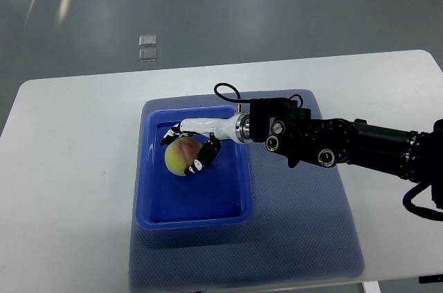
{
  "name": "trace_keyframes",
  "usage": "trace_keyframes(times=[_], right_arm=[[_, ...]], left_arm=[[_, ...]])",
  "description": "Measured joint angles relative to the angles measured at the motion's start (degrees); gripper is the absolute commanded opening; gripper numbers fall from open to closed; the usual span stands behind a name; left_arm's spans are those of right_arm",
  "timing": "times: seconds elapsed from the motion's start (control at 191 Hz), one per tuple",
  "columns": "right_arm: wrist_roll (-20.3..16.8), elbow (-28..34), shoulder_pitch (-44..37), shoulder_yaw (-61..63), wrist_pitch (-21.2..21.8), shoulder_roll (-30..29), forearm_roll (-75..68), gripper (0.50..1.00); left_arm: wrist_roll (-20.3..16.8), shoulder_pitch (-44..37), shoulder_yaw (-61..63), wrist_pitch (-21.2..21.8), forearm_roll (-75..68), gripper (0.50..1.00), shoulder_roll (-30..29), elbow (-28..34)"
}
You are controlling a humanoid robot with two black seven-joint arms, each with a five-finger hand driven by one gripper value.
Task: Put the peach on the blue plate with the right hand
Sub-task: 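Open the right hand, release the peach, and lift the hand away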
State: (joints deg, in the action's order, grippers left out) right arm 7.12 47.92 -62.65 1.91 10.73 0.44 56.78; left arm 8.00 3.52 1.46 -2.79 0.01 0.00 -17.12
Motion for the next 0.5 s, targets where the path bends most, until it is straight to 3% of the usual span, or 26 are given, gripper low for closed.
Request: trace_keyframes(times=[0.131, 0.34, 0.502], right_arm=[[0.02, 0.37, -0.80, 1.44, 0.31, 1.70, -0.25, 0.930], [0.08, 2.07, -3.74, 11.23, 1.03, 9.79, -1.32, 0.930], [1.33, 3.03, 3.51, 29.54, 1.02, 15.21, -7.03, 0.930]], left_arm=[[0.00, 0.00, 0.03, 0.00, 0.00, 1.000, 0.00, 0.05], [-0.01, 0.02, 0.02, -0.03, 0.00, 1.000, 0.00, 0.16], [-0.01, 0.00, 0.03, -0.04, 0.00, 1.000, 0.00, 0.06]])
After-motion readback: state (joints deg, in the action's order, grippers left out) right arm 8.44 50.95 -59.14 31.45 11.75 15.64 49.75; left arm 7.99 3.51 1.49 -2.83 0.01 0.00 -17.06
